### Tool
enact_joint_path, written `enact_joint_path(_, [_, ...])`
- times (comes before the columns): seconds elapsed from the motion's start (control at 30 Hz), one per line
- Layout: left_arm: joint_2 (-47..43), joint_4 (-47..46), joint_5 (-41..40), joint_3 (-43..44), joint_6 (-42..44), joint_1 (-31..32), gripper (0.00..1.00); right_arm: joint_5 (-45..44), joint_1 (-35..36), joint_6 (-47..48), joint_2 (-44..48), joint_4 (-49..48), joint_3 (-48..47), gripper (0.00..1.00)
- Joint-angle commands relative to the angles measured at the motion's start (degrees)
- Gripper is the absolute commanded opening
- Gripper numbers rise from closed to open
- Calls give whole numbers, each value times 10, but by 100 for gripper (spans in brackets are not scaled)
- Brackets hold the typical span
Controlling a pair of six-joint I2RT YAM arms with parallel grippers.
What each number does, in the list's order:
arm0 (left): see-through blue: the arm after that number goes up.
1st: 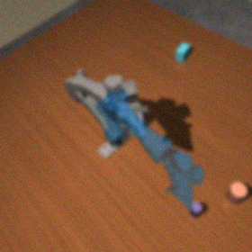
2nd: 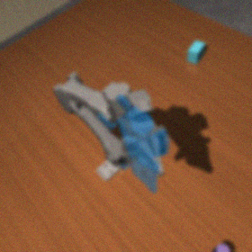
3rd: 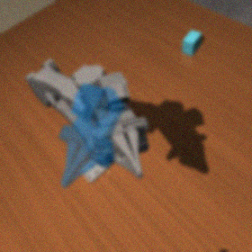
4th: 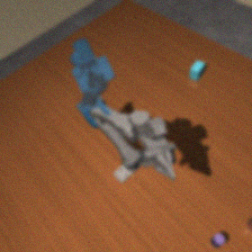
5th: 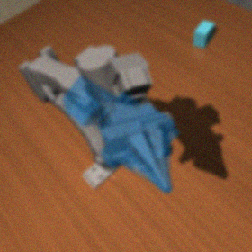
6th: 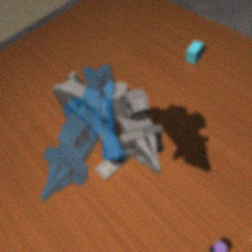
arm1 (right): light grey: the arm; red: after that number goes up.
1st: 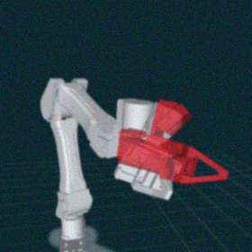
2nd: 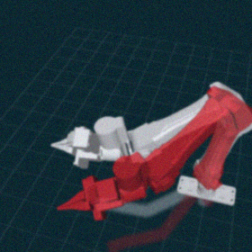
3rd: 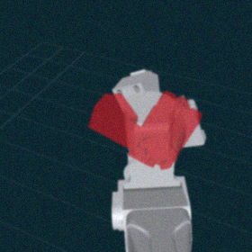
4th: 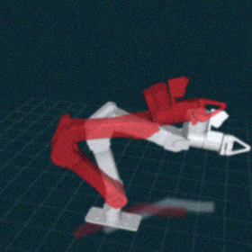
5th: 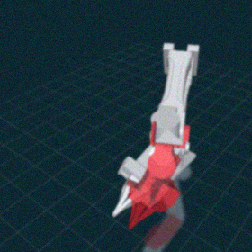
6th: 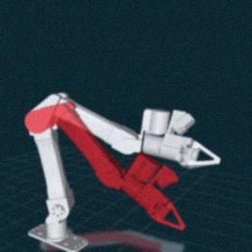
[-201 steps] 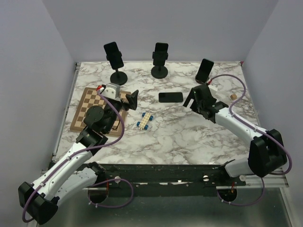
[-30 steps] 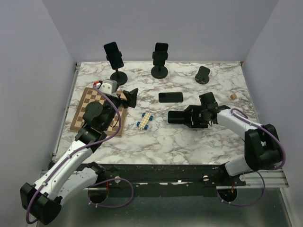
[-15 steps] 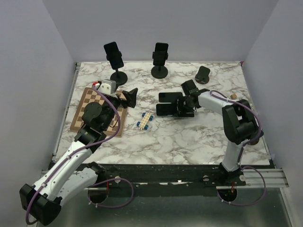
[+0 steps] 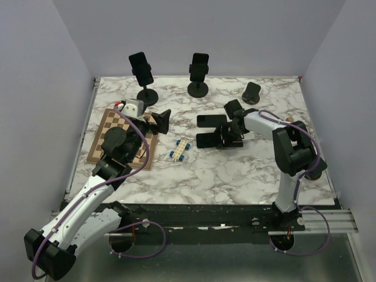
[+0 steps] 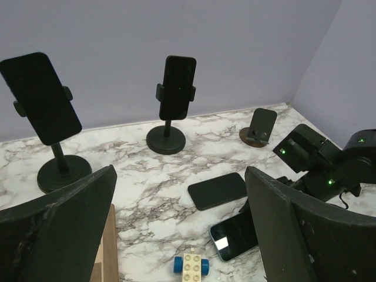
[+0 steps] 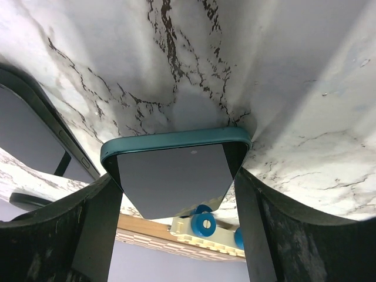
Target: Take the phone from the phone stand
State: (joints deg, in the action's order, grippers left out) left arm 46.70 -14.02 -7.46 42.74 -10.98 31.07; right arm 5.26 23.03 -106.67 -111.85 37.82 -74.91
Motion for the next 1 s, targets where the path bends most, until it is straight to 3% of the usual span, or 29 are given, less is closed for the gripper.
enact_joint_path(0.0, [-6, -8, 3, 10, -2, -3, 99, -25, 0, 10, -19, 25, -8, 18])
enact_joint_path(0.1, [-7, -9, 2, 9, -2, -3, 99, -33, 0, 11, -28, 30, -14, 23])
enact_joint_path(0.17, [-7, -8, 3, 9, -2, -3, 99, -36, 0, 7, -32, 30, -14, 35])
enact_joint_path(0.27, [-7, -8, 3, 10, -2, -3, 99, -29, 0, -5, -36, 23, -7, 38])
enact_joint_path(0.3, [-8, -8, 3, 10, -2, -3, 99, -32, 0, -11, -37, 22, -6, 43])
enact_joint_path(0.63, [-16, -10, -1, 8, 0, -4, 99, -45, -12, -18, -72, 26, -30, 48])
enact_joint_path(0.77, [-18, -10, -2, 8, 1, -4, 99, -51, -15, -16, -78, 36, -42, 58])
enact_joint_path(0.97, [-20, -11, -2, 8, 1, -6, 99, -87, -18, 18, -77, 75, -68, 92])
